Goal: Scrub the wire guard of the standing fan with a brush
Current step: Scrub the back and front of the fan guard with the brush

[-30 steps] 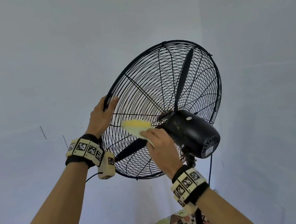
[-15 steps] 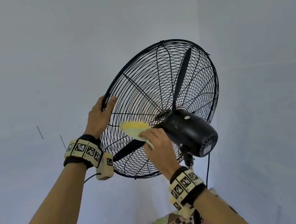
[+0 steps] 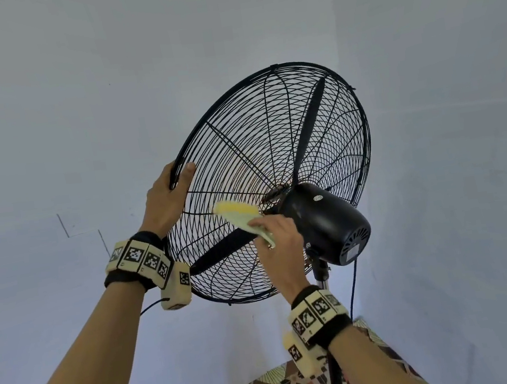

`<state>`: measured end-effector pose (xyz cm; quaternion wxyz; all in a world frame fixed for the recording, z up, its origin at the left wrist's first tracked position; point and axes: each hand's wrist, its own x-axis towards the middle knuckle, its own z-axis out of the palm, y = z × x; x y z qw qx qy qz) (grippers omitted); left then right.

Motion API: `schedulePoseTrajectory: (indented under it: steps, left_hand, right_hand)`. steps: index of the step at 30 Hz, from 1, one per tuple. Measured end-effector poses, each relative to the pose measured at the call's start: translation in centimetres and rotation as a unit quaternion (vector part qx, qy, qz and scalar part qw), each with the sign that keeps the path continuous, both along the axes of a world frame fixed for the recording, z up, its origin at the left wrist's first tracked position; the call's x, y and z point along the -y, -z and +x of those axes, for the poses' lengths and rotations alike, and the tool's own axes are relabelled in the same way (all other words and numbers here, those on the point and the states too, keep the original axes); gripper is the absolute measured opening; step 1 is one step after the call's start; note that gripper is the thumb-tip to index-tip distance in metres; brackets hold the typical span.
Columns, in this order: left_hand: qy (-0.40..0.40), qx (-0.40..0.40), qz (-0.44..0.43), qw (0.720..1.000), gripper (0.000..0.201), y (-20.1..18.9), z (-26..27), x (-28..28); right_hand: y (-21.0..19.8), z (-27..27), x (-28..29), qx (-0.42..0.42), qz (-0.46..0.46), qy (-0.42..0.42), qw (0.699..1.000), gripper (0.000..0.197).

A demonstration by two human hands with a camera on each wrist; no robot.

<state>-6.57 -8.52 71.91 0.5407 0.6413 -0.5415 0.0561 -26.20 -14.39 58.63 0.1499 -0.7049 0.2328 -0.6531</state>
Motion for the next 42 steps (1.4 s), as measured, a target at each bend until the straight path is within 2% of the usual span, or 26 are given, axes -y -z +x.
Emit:
schedulePoseTrajectory:
  steps: [3, 5, 7, 10, 12, 17, 20, 25, 28, 31, 33, 36, 38, 42]
  left_hand:
    - [-0.004, 0.004, -0.009, 1.000, 0.057, 0.2, -0.5, -0.1]
    - [-0.005, 0.003, -0.013, 1.000, 0.058, 0.4, -0.8, -0.2]
    - [-0.003, -0.001, -0.007, 1.000, 0.069, 0.6, -0.7, -0.3]
    - [0.001, 0.002, 0.002, 1.000, 0.095, 1.0, -0.1, -0.4]
    - [0.000, 0.012, -0.001, 1.000, 0.104, 1.1, -0.2, -0.4]
    - [-0.002, 0.016, -0.017, 1.000, 0.096, 1.0, -0.8, -0.1]
    - [-0.001, 0.009, -0.015, 1.000, 0.095, 1.2, -0.5, -0.2]
    - [-0.002, 0.002, -0.013, 1.000, 0.095, 1.2, -0.3, -0.3]
    - [-0.001, 0.011, -0.013, 1.000, 0.096, 1.1, -0.4, -0.1]
    - [-0.004, 0.013, -0.016, 1.000, 0.098, 1.2, -0.6, -0.2]
    - [-0.006, 0.007, -0.015, 1.000, 0.097, 1.4, -0.4, -0.3]
    - [-0.008, 0.002, -0.016, 1.000, 0.097, 1.4, -0.3, -0.4]
    - [-0.007, 0.004, -0.013, 1.000, 0.096, 1.4, -0.4, -0.4]
    - [-0.011, 0.011, -0.015, 1.000, 0.095, 1.2, -0.6, -0.1]
  right_hand:
    - [-2.4, -1.1, 1.4, 0.085, 0.005, 0.044, 0.995, 0.032]
    - [-3.5, -1.1, 2.2, 0.101, 0.008, 0.077, 0.992, 0.032]
    - [-3.1, -0.6, 2.0, 0.074, 0.009, 0.076, 0.994, 0.033]
    - [-0.4, 0.2, 0.9, -0.017, -0.013, 0.049, 0.999, 0.034]
    - [0.3, -0.2, 0.7, -0.029, -0.017, 0.033, 0.999, 0.033]
    - [-2.5, -1.6, 2.1, 0.094, -0.002, 0.064, 0.994, 0.033]
    - [-2.2, -0.8, 2.4, 0.076, 0.010, 0.073, 0.994, 0.033]
    - [0.8, -0.5, 1.1, -0.026, -0.001, 0.041, 0.999, 0.033]
    - [-0.9, -1.8, 2.1, 0.041, -0.009, 0.057, 0.998, 0.033]
    - [-2.8, -2.2, 3.7, 0.114, 0.027, 0.080, 0.990, 0.032]
    - [-2.2, -1.4, 3.8, 0.099, 0.034, 0.078, 0.991, 0.033]
    - [1.3, 0.0, 2.6, 0.009, 0.029, 0.058, 0.998, 0.034]
    - [2.5, -0.3, 2.0, -0.017, 0.024, 0.038, 0.999, 0.034]
    - [-0.1, -1.7, 3.2, 0.083, 0.022, 0.049, 0.995, 0.038]
